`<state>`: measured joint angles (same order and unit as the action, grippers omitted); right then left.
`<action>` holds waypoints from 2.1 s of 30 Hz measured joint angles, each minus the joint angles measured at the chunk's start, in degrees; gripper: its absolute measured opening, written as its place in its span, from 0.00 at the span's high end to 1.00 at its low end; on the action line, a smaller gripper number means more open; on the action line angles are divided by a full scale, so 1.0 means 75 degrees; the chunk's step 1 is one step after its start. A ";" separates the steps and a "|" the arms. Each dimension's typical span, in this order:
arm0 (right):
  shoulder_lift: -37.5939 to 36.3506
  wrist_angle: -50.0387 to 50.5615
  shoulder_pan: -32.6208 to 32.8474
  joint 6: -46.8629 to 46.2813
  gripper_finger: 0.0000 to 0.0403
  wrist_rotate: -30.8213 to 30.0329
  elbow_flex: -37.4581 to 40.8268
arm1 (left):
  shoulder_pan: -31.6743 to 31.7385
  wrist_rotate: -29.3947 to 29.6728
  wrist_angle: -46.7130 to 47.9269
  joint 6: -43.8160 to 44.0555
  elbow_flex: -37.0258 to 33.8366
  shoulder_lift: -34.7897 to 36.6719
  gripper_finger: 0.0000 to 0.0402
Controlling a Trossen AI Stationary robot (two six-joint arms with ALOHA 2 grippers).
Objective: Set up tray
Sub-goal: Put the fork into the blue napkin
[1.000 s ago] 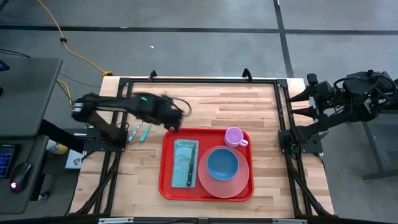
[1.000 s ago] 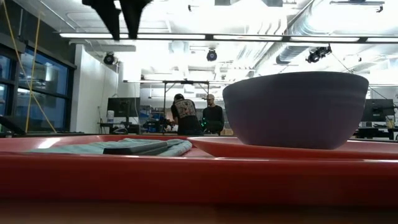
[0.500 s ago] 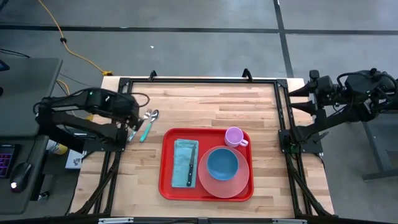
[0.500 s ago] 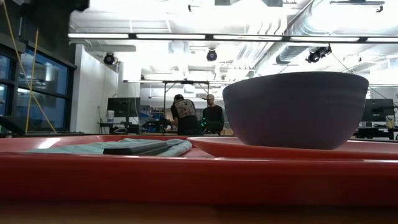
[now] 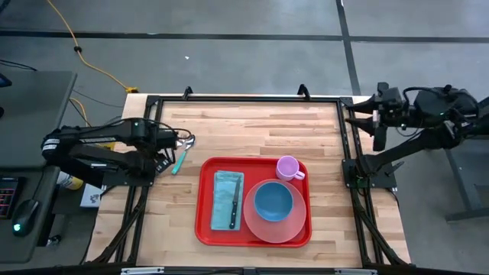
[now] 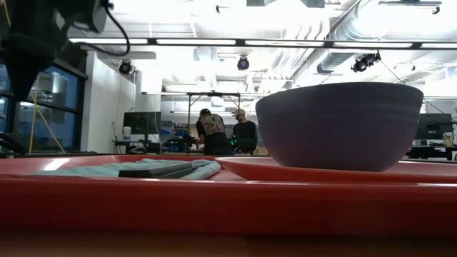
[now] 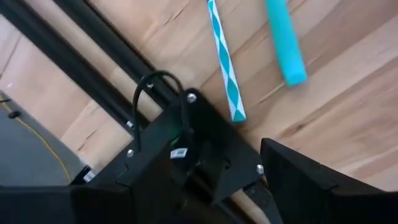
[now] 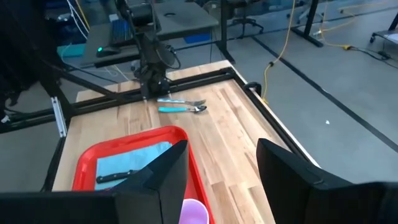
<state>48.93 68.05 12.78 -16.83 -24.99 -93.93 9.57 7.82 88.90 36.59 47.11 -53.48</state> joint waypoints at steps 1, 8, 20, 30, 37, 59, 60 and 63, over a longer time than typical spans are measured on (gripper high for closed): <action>0.0072 -0.0003 0.0000 -0.0025 0.58 0.0000 0.0000 | 0.0117 -0.0007 -0.0134 -0.0111 -0.0088 -0.0030 0.30; 0.0639 -0.0383 0.0000 0.0034 0.58 -0.0035 0.0000 | 0.0979 0.0455 -0.1494 -0.1250 -0.0027 -0.0416 0.37; 0.1272 -0.0506 0.0003 -0.0180 0.58 0.0028 0.0000 | 0.1884 0.0015 -0.2924 -0.2504 -0.0143 -0.2180 0.36; 0.1264 -0.0679 0.0003 -0.0341 0.58 0.0119 0.0000 | 0.1873 -0.0232 -0.3617 -0.2447 -0.0155 -0.3249 0.33; 0.1267 -0.0761 0.0003 -0.0324 0.58 0.0195 0.0000 | 0.1879 0.0067 -0.3517 -0.2243 -0.0155 -0.3616 0.32; 0.1267 -0.0816 0.0003 -0.0316 0.58 0.0469 0.0000 | 0.2597 -0.0440 -0.4671 -0.2250 -0.1495 -0.3538 0.35; 0.1267 -0.0816 0.0003 -0.0320 0.58 0.0469 0.0000 | 0.2673 -0.0490 -0.4710 -0.2255 -0.1536 -0.3529 0.35; 0.1267 -0.0813 0.0003 -0.0321 0.58 0.0469 0.0000 | 0.2926 -0.0626 -0.4740 -0.2363 -0.1606 -0.3526 0.36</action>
<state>58.43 61.95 12.80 -19.25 -21.47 -93.93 31.51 3.12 53.34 18.87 35.07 -79.92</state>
